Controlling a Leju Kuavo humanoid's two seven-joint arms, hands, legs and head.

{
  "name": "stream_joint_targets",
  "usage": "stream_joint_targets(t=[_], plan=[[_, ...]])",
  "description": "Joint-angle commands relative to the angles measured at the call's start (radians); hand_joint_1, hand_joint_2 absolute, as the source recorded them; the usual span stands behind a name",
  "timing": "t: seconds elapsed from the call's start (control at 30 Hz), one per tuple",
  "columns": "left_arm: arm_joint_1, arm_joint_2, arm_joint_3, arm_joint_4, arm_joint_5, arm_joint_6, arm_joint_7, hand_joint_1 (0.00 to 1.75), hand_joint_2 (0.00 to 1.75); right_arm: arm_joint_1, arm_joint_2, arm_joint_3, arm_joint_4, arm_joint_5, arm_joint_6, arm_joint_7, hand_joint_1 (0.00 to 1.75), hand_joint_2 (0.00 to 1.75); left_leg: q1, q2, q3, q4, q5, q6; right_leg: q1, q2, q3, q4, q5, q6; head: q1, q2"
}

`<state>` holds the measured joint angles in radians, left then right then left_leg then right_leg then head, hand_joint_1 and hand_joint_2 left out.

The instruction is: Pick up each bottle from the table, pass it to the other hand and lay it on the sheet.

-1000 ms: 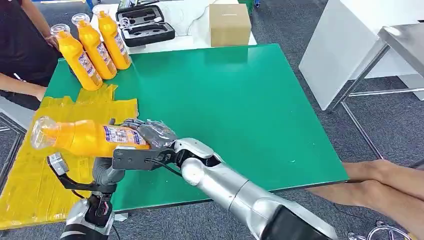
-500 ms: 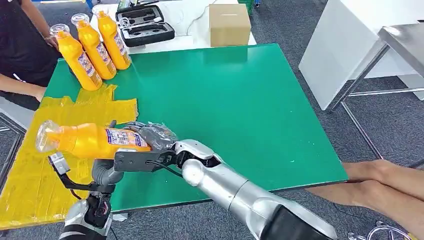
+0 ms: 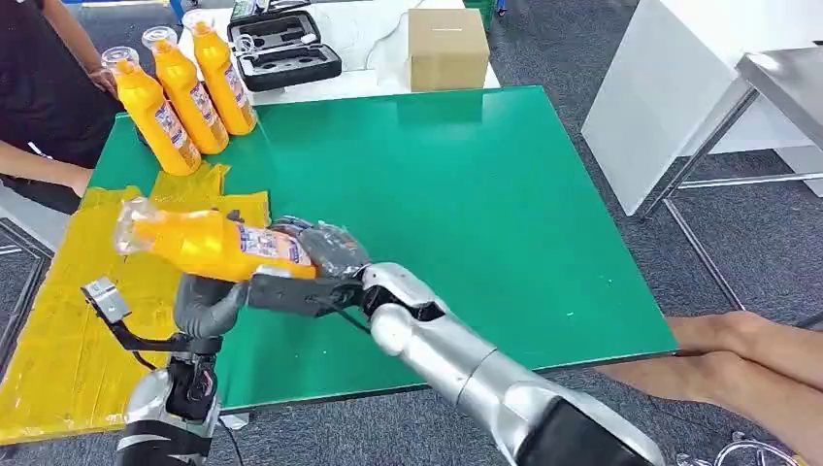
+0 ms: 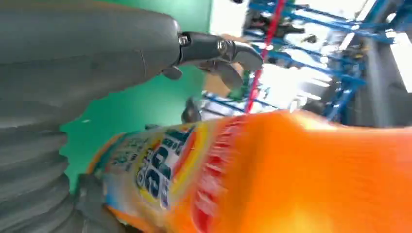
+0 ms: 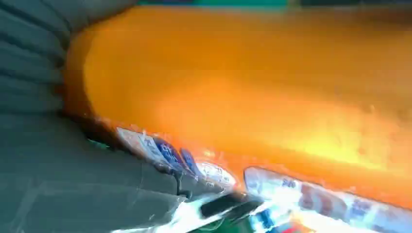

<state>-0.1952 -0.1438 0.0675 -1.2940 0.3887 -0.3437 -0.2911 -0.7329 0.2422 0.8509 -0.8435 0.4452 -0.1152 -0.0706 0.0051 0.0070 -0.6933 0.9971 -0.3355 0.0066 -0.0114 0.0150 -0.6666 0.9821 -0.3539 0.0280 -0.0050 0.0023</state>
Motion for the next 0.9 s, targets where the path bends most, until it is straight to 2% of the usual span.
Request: stream_joint_targets(t=[0.03,0.2,0.47,0.6,0.7,0.9], plan=[[-0.046,-0.018,0.031,-0.014,-0.004,0.003,0.0,0.0,1.75,-0.041,-0.148,-0.329,-0.192,0.004,0.049,-0.008,1.75,1.75,0.0,-0.006,0.003,0.003,-0.003,0.001,0.0,-0.008,0.005,0.002,-0.004,0.0,0.0,0.0],[-0.044,-0.015,0.028,-0.016,-0.003,0.003,0.0,0.0,1.75,-0.016,-0.127,-0.342,-0.185,0.02,0.067,-0.005,1.75,1.75,0.0,-0.005,0.006,0.001,-0.003,0.001,0.0,-0.006,0.007,0.001,-0.003,0.001,-0.001,0.0],[-0.053,-0.014,0.016,0.001,-0.004,0.0,0.005,0.0,1.75,0.015,-0.063,-0.253,-0.143,0.066,0.1,-0.013,1.75,1.75,0.0,-0.002,0.003,0.0,-0.002,0.0,0.001,-0.003,0.004,0.0,-0.001,0.001,0.0,0.0],[-0.053,-0.014,0.016,0.001,-0.004,0.0,0.005,0.0,1.75,0.015,-0.063,-0.253,-0.143,0.066,0.1,-0.013,1.75,1.75,0.0,-0.002,0.007,0.001,-0.004,0.0,0.001,-0.003,0.007,0.001,-0.003,0.0,-0.001,0.0],[-0.053,-0.014,0.016,0.001,-0.004,0.0,0.005,0.0,1.75,0.013,-0.066,-0.255,-0.144,0.065,0.101,-0.014,1.75,1.75,0.0,-0.002,0.003,0.0,-0.002,0.0,0.0,-0.004,0.003,0.0,-0.002,0.001,-0.001,0.0],[-0.072,-0.016,0.014,0.026,-0.006,-0.007,0.008,0.0,1.75,0.041,0.006,-0.118,-0.055,0.111,0.155,-0.014,1.75,1.75,0.0,0.0,0.008,0.0,-0.005,-0.001,0.001,-0.002,0.008,0.0,-0.004,0.001,0.0,0.0]])
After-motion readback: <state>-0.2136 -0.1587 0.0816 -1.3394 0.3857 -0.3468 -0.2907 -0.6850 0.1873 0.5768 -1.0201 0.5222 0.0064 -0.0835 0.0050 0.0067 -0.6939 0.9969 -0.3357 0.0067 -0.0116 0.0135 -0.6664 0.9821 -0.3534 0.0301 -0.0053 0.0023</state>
